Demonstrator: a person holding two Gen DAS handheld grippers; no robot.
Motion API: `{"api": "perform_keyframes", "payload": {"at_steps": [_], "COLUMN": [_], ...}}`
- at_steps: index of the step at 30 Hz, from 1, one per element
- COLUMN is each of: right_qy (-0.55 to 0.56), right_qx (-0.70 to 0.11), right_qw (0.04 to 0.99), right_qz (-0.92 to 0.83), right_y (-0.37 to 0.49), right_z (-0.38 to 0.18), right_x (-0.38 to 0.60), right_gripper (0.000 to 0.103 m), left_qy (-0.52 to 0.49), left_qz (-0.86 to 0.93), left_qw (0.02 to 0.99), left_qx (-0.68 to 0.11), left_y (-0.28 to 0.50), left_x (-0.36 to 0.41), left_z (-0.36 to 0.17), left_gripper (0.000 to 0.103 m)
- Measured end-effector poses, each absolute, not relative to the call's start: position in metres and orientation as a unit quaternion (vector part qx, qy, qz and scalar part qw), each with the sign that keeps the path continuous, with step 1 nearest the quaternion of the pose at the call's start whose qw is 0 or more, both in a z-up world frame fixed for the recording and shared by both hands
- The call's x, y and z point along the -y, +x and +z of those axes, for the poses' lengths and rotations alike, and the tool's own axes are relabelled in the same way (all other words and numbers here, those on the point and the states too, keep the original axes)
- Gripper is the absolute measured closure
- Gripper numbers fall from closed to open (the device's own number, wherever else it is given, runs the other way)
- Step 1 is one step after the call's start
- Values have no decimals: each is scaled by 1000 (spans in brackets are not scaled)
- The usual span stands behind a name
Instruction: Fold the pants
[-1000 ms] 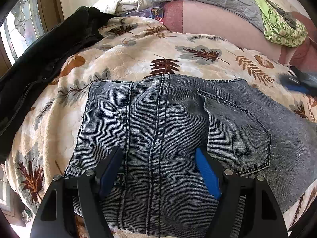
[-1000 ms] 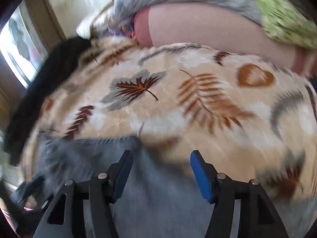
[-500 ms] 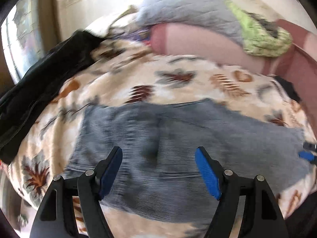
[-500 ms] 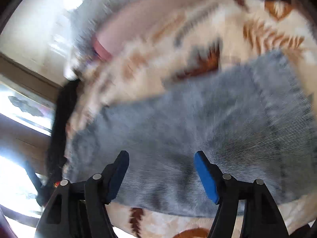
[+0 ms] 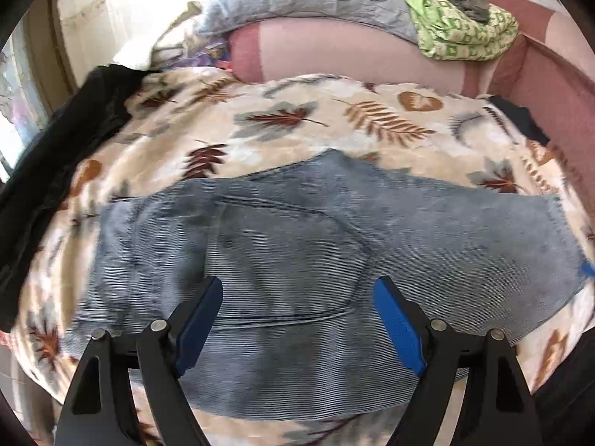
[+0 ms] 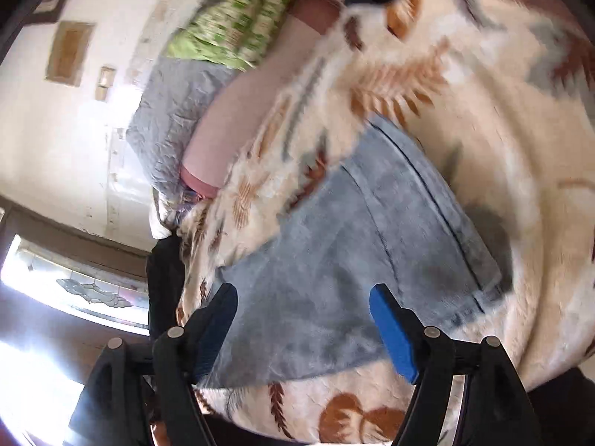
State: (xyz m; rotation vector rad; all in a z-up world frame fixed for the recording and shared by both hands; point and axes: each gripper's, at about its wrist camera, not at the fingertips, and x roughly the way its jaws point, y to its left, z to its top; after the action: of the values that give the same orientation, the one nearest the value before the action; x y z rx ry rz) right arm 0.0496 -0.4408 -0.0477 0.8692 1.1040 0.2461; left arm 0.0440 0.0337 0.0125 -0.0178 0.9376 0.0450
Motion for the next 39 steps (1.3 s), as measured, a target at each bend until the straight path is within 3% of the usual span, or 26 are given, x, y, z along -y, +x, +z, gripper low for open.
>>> {"api": "perform_keyframes", "payload": {"at_steps": [2,8,20,28,32,35,39], "right_qy": [442,467,500,496,458,438,439], "right_qx": [-492,-444,-485,-469,-481,-487,-491], "right_qw": [741,759,717,730,748,756,752], "right_qz": [114,93,37,36,23,8,1], "right_y": [45,20,12,20,25,26,26], "right_z": [-53,-22,-57,-57,-53,-50,-50], "right_x": [451,479,489,498,490,488,490], "right_gripper": [32,29,29,30,39,57,57], "left_qy": [-4,-13,-87,-10,19,23,27], "left_qz": [15,-12,-95,-52,-48,-46,-46], "left_qw": [882,891,878,858,865,865,866], "left_qx": [-472,-454,-460,-510,-499,-499,-498], "left_y": [49,50,86,98,89,87,88], "left_x": [-23,7,99,140,145,147,149], "left_z": [4,17,18,-24,-31,-32,-33], "left_gripper": [19,19,19,19,18,16,14]}}
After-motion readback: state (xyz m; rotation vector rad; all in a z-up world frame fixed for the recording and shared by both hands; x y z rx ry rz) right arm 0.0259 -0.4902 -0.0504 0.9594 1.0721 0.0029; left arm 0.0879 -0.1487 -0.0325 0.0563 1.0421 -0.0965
